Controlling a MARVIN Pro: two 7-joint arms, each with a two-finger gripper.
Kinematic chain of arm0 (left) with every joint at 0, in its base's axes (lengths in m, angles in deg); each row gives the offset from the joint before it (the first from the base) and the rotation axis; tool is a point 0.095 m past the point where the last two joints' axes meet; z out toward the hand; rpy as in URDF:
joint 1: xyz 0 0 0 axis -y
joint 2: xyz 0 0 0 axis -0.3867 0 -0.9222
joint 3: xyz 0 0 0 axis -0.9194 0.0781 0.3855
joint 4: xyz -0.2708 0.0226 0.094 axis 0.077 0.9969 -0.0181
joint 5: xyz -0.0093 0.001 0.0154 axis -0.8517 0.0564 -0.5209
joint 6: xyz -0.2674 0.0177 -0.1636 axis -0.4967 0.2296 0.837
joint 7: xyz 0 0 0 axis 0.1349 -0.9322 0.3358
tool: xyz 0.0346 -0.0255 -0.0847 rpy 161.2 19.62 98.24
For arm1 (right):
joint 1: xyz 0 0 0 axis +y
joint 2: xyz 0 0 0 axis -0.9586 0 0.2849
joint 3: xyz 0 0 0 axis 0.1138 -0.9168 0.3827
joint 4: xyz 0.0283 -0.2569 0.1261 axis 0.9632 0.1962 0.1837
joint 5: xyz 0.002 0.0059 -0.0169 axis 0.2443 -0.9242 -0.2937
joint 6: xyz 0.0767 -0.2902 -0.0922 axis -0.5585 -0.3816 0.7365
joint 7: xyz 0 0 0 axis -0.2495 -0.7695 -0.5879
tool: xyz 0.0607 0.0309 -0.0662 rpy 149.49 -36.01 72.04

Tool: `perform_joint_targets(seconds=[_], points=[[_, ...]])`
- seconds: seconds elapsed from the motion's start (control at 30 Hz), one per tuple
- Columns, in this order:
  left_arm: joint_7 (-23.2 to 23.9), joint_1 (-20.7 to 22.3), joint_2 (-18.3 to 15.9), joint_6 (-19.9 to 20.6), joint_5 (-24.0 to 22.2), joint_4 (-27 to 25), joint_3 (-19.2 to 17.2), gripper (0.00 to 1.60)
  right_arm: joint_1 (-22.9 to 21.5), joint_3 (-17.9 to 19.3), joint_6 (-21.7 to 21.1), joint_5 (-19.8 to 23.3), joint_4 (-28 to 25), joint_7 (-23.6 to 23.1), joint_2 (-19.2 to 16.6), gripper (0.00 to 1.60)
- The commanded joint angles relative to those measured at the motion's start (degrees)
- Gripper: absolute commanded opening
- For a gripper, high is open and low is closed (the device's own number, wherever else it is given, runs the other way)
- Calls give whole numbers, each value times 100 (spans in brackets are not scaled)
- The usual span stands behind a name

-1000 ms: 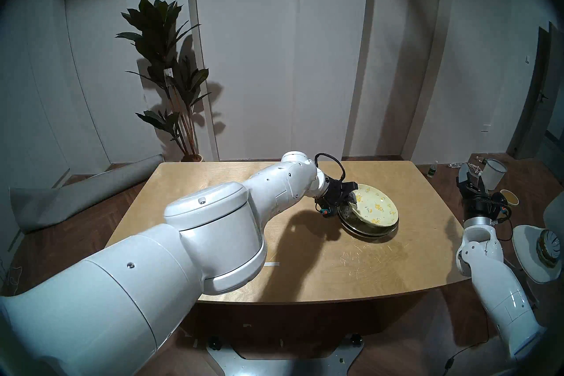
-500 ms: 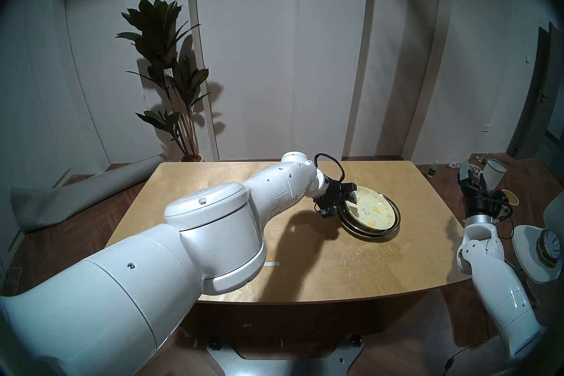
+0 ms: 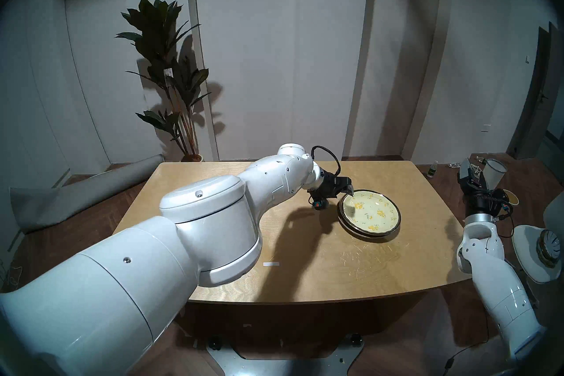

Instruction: Stack the plates into one stack

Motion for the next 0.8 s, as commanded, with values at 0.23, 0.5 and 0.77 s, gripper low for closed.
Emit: perform_joint_targets(seconds=[0.23,0.5,0.77], points=[[-446,698,-477,311,-142,-65,-340,140,-245,-77,-108,1,-107,50,-20,160],[-875,1010,-1079,519,-282,58,-610,160,-516,-248,-301,-31,-144,89,-38,160],[-1173,1030,-1632,704,-459,294,-880,160,-844,-533,-534,-98,-251,147,-27,160]])
